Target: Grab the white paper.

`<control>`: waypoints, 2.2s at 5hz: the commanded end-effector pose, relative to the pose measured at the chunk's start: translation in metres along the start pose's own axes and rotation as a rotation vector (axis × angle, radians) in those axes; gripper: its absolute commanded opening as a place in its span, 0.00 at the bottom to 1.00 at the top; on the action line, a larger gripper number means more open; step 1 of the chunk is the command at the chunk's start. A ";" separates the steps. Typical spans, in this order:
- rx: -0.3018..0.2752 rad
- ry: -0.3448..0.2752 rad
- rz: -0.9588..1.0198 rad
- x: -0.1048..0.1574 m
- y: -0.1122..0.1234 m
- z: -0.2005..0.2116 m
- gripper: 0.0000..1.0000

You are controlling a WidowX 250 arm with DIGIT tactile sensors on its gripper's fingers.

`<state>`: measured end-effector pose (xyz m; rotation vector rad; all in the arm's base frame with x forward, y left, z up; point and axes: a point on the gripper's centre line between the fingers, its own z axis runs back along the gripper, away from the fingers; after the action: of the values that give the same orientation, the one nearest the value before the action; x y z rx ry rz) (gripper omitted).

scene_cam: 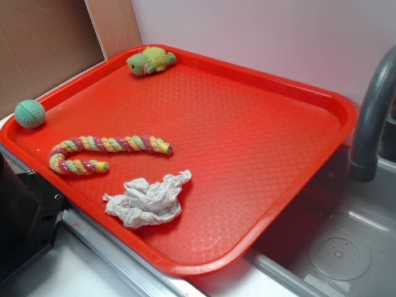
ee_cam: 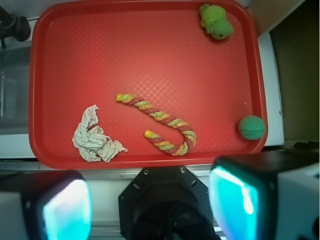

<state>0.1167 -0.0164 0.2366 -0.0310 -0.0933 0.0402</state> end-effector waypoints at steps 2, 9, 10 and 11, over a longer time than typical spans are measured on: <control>0.052 0.033 -0.155 -0.030 -0.044 -0.049 1.00; -0.077 0.189 -0.524 -0.013 -0.083 -0.197 1.00; -0.042 0.264 -0.500 -0.027 -0.077 -0.204 1.00; -0.083 0.207 -0.567 -0.030 -0.070 -0.212 1.00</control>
<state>0.1141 -0.0951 0.0265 -0.0900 0.1120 -0.5345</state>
